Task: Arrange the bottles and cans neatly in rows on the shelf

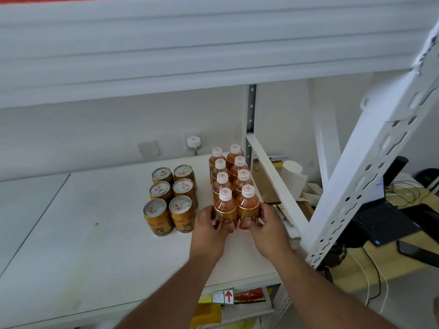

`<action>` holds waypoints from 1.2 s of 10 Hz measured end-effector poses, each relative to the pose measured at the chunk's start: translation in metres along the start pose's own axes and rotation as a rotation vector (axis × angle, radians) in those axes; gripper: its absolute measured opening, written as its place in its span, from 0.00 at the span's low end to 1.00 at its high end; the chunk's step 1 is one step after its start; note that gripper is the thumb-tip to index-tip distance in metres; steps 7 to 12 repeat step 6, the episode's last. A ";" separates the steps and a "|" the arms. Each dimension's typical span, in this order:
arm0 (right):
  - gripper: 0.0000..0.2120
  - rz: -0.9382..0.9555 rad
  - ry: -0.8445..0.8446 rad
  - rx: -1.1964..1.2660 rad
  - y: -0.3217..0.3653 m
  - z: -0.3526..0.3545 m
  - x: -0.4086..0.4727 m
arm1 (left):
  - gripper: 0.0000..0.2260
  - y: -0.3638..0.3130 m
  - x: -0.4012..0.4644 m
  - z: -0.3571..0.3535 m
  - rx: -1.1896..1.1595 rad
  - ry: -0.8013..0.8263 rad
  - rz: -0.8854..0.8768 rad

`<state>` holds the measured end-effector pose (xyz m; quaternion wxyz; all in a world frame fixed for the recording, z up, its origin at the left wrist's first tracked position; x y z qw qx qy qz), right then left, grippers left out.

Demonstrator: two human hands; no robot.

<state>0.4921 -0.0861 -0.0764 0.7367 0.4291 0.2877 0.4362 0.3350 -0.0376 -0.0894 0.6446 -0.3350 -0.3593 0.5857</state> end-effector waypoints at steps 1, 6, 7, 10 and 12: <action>0.24 -0.004 0.010 0.001 0.000 0.000 0.001 | 0.24 0.001 0.000 0.000 0.011 0.005 0.008; 0.21 -0.034 0.048 -0.039 0.013 0.004 -0.005 | 0.27 -0.004 -0.004 0.010 0.077 0.009 0.040; 0.21 -0.034 0.048 -0.039 0.013 0.004 -0.005 | 0.27 -0.004 -0.004 0.010 0.077 0.009 0.040; 0.21 -0.034 0.048 -0.039 0.013 0.004 -0.005 | 0.27 -0.004 -0.004 0.010 0.077 0.009 0.040; 0.21 -0.034 0.048 -0.039 0.013 0.004 -0.005 | 0.27 -0.004 -0.004 0.010 0.077 0.009 0.040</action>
Point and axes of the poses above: each hand's wrist, its own x-axis towards the middle knuckle, its own z-axis out of the back of the hand, y = z × x, the point moved 1 cm from there along x, towards the middle knuckle, and after that the axes turned 4 degrees about x, right-handed, at the moved point
